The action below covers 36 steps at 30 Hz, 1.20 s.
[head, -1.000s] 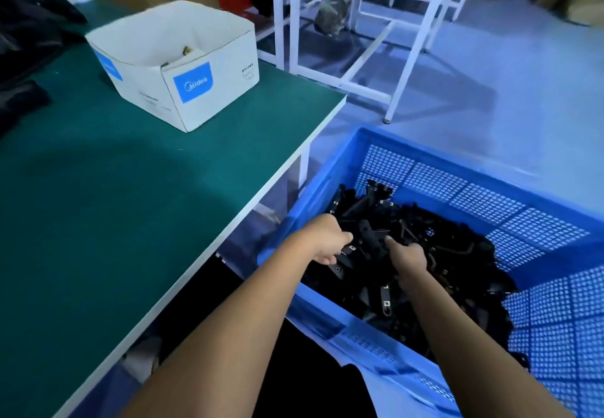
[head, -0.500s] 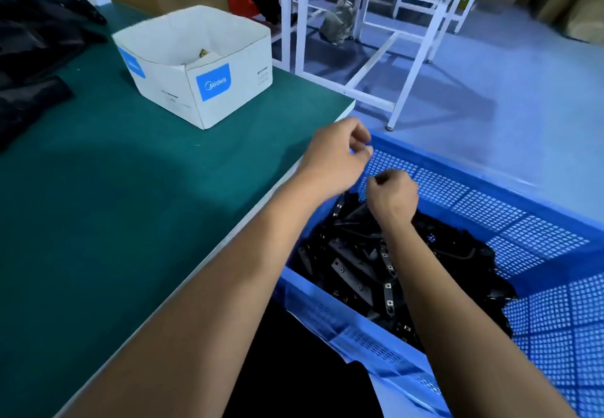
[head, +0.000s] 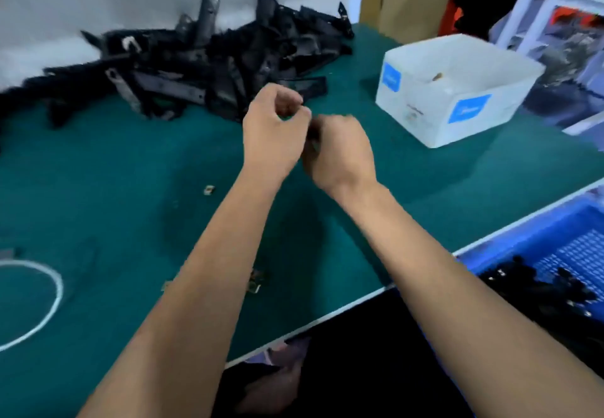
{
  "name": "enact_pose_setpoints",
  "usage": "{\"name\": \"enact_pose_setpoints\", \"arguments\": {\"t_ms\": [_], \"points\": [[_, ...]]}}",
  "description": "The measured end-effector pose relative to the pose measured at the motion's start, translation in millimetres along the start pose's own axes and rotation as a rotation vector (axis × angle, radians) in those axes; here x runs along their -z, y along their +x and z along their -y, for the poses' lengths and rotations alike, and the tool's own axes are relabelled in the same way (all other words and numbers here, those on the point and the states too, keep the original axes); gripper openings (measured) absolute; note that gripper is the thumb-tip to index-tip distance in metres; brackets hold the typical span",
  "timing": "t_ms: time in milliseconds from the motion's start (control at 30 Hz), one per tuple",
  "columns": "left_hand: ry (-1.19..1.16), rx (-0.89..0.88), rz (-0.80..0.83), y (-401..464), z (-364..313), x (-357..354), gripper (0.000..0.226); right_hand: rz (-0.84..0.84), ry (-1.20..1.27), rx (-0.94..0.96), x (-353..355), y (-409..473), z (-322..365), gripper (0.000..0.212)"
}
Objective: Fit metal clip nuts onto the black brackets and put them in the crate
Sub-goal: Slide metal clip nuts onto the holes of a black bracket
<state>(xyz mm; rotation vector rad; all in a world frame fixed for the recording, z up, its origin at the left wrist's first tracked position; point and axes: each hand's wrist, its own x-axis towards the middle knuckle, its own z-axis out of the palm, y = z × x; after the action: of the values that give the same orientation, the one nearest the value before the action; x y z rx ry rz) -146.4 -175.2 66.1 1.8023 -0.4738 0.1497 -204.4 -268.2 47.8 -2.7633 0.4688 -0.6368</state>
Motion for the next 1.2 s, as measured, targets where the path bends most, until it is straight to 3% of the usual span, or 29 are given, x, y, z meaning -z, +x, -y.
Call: {"name": "enact_pose_setpoints", "arguments": {"t_ms": [133,300,400,567,800,933,1033,1100,1200], "points": [[0.231,0.058,-0.197,9,56,89,0.009,0.112,-0.031,0.198,-45,22,78,0.033],[0.276,0.138,-0.388,4,104,157,0.012,0.274,-0.055,0.297,-88,51,143,0.053],[0.108,0.19,-0.521,7,112,168,0.007,0.304,-0.112,0.346,-110,70,163,0.058],[0.122,0.08,-0.645,14,116,170,0.007,0.345,-0.097,0.312,-141,108,191,0.071],[0.091,0.131,-0.678,25,127,176,0.006,0.664,-0.155,0.342,-156,146,220,0.105],[0.012,0.229,-0.675,26,129,176,0.007,0.599,-0.151,0.396,-148,137,218,0.099],[-0.068,0.292,-0.693,27,128,180,0.007,0.528,0.003,0.368,-141,119,210,0.092],[-0.094,0.347,-0.694,27,128,182,0.008,0.489,0.019,0.363,-134,102,203,0.082],[-0.119,0.454,-0.636,27,129,187,0.027,0.415,-0.064,0.35,-126,81,187,0.059]]}}
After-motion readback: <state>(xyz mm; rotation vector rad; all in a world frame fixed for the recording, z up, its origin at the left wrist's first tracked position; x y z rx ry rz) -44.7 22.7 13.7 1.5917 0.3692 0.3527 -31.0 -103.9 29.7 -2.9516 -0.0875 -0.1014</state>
